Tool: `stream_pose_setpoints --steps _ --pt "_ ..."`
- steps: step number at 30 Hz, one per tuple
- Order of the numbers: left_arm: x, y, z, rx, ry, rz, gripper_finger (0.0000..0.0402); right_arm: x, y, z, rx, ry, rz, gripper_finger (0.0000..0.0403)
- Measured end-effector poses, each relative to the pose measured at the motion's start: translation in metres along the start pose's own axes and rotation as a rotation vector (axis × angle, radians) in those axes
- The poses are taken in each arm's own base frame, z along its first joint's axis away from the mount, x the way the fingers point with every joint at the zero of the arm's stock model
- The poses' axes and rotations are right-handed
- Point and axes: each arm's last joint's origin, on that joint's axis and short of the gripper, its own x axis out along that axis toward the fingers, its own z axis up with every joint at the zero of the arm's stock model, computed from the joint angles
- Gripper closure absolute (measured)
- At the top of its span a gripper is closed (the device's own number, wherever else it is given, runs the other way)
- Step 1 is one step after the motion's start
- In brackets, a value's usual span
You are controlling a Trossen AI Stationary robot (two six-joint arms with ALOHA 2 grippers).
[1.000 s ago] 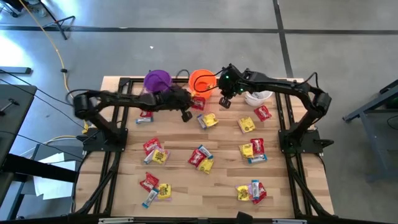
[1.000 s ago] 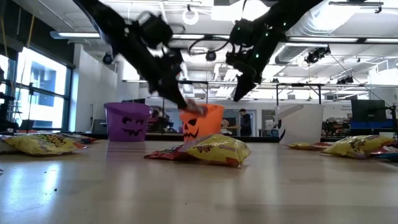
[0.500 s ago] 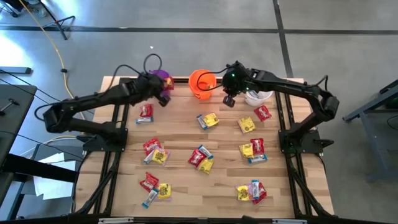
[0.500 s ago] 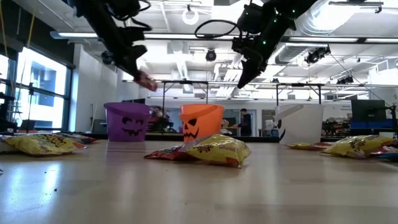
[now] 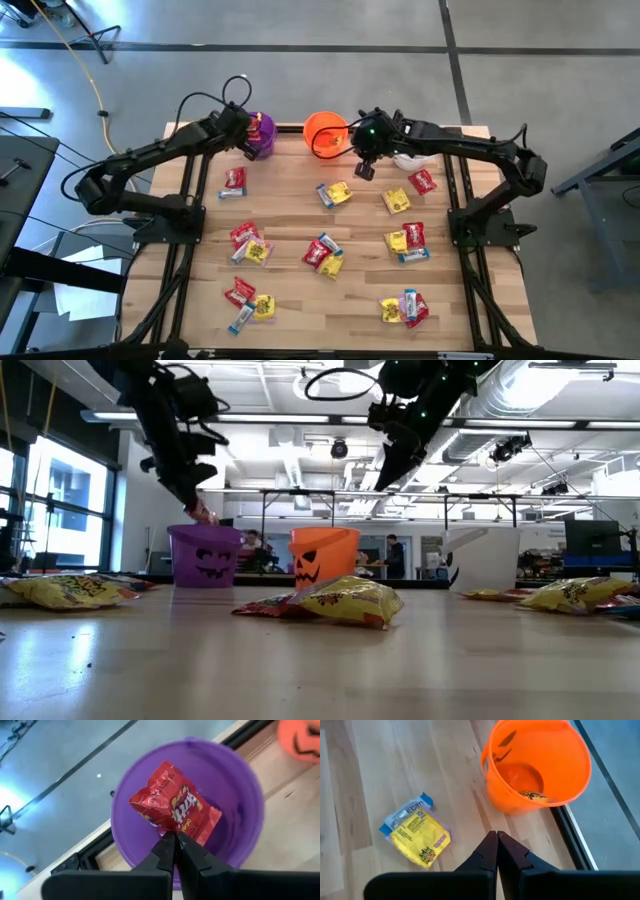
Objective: Sort candy
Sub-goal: Put the red candy into the violet bucket
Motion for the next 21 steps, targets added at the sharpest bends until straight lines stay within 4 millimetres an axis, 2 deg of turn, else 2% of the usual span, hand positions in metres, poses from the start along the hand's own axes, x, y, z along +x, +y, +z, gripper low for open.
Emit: stream_pose_setpoints --steps 3,5,9,12,16,21 --pt "0.013 0.001 0.001 0.008 0.029 0.012 0.0401 0.001 0.005 0.003 -0.005 -0.050 0.006 0.0403" --pt "0.024 0.002 0.002 0.018 0.048 0.020 0.0401 0.010 0.010 0.001 -0.004 -0.116 0.038 0.0403" --pt "0.042 0.004 0.005 0.011 0.044 -0.015 0.0401 0.029 0.020 -0.019 0.034 -0.141 0.065 0.0403" --pt "0.053 0.005 0.003 0.002 0.074 -0.064 0.0401 0.035 0.024 -0.032 0.073 -0.141 0.072 0.0403" --pt "0.059 0.006 0.002 0.018 0.092 -0.067 0.0394 0.028 0.030 -0.043 0.102 -0.157 0.083 0.0403" --pt "0.050 0.006 0.011 0.036 -0.015 -0.064 0.0359 0.002 0.032 -0.045 0.101 -0.197 0.083 0.0403"
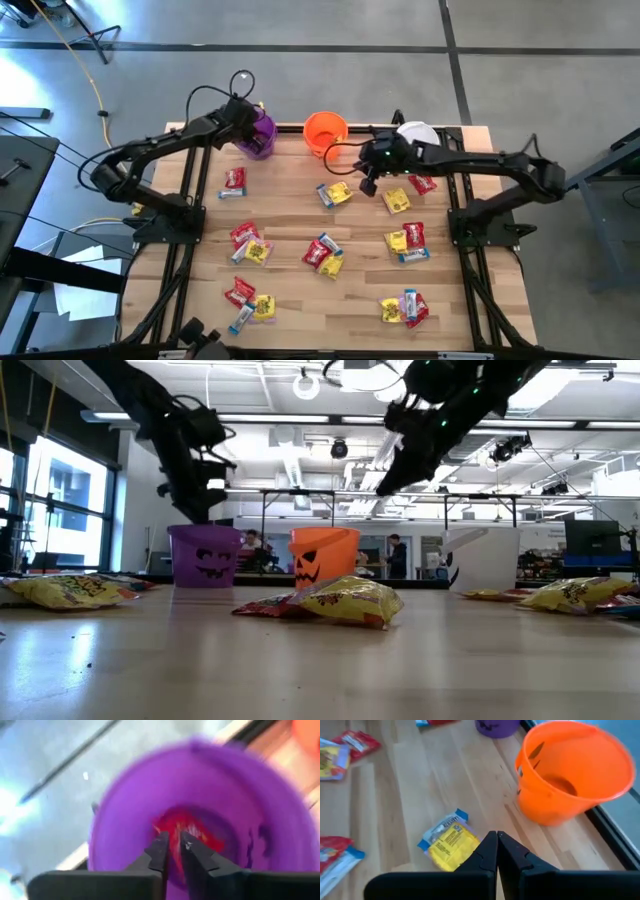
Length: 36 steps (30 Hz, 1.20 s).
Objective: Sort candy
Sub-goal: Put the red candy into the violet bucket, then put the yellow candy into the orange bucket
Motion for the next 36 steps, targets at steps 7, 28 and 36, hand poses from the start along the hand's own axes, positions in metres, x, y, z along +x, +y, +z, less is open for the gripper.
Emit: stream_pose_setpoints --steps 7,28,36 --pt "-0.024 -0.005 0.008 0.040 -0.115 -0.016 0.0296 -0.036 0.012 -0.009 0.034 0.106 0.036 0.0403" --pt "-0.067 -0.115 0.000 0.182 -0.660 -0.528 0.0275 -0.050 0.104 -0.068 0.032 0.670 0.166 0.0155" --pt "-0.059 -0.127 -0.027 0.134 -0.672 -0.599 0.0275 -0.039 0.139 -0.090 -0.198 0.773 0.217 0.0148"
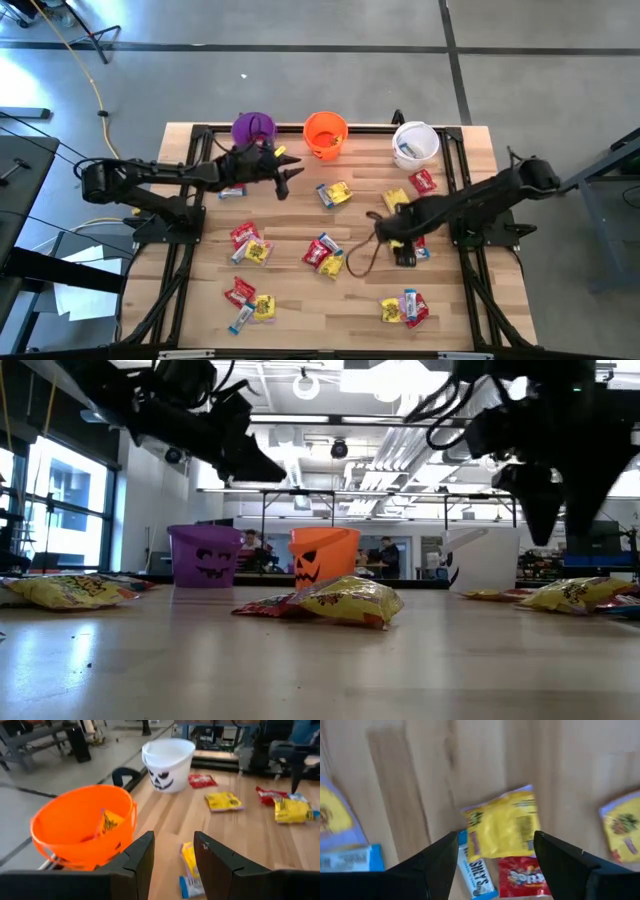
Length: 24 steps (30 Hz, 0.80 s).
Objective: Sort candy
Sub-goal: Put the yellow candy into the orange bucket
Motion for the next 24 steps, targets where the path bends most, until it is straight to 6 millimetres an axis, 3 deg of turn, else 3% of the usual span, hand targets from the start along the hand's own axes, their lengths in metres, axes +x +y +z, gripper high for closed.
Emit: stream_pose_setpoints --steps 8,14,18,24 --pt "-0.001 -0.002 -0.006 -0.002 0.014 -0.007 0.0275 0.029 0.035 -0.008 -0.182 0.066 -0.200 0.0148" --pt "-0.001 -0.004 -0.006 0.001 0.015 -0.013 0.0275 0.054 0.051 -0.013 -0.263 0.122 -0.307 0.0164" --pt "-0.001 -0.005 -0.006 0.008 0.015 -0.018 0.0275 0.059 0.053 -0.014 -0.241 0.136 -0.319 0.0226" --pt "0.005 -0.006 -0.012 0.031 0.040 -0.019 0.0275 0.049 0.051 -0.015 -0.241 0.095 -0.339 0.0375"
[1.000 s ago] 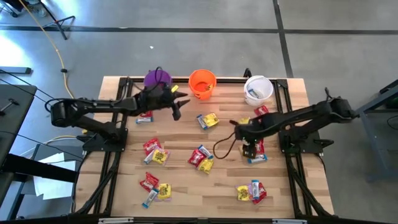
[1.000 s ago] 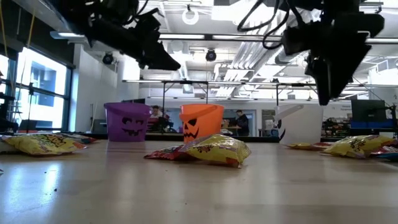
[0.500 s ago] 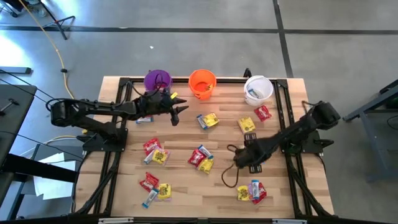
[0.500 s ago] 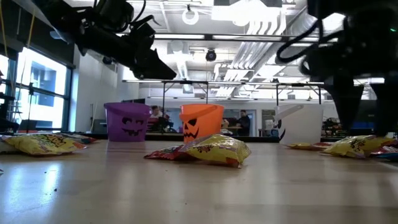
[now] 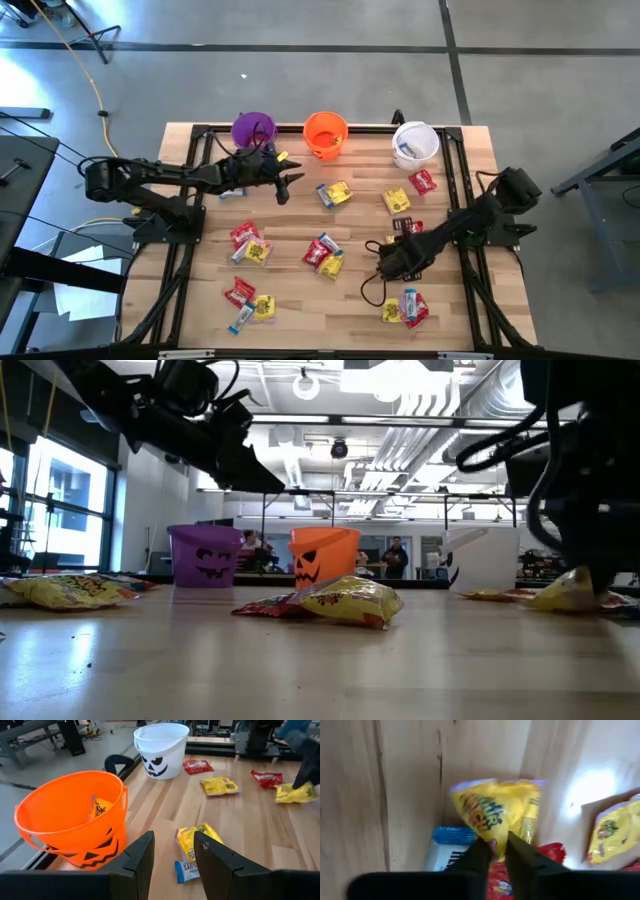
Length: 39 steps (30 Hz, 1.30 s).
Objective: Sort candy
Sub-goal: Put the yellow candy into the orange bucket
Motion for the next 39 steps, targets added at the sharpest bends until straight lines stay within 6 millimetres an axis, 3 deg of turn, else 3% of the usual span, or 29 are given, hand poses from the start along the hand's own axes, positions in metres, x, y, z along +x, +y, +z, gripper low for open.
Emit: stream_pose_setpoints --steps 2,8,12,16,22,27,33,39 --pt "0.001 0.000 -0.001 0.000 0.002 0.000 0.0275 -0.008 -0.004 -0.002 0.003 -0.024 -0.012 0.0393" --pt "0.003 -0.003 -0.001 0.002 -0.043 -0.006 0.0275 -0.041 -0.040 0.000 0.114 -0.170 -0.084 0.0372" --pt "-0.001 -0.009 -0.008 0.006 -0.134 -0.057 0.0275 -0.056 -0.079 0.007 0.155 -0.312 -0.129 0.0392" --pt "-0.008 -0.015 -0.014 0.007 -0.222 -0.083 0.0275 -0.059 -0.132 0.022 0.203 -0.490 -0.187 0.0398" --pt "-0.012 -0.018 -0.026 -0.005 -0.206 -0.098 0.0275 -0.048 -0.217 0.032 0.267 -0.724 -0.218 0.0401" --pt "-0.014 -0.018 -0.036 -0.014 -0.173 -0.077 0.0275 -0.030 -0.273 0.033 0.304 -0.813 -0.215 0.0402" --pt "-0.015 -0.017 -0.038 -0.020 -0.165 -0.047 0.0275 -0.010 -0.327 0.051 0.332 -0.779 -0.162 0.0402" --pt "-0.015 -0.017 -0.038 -0.035 -0.164 -0.049 0.0275 0.006 -0.366 0.067 0.362 -0.683 -0.081 0.0403"
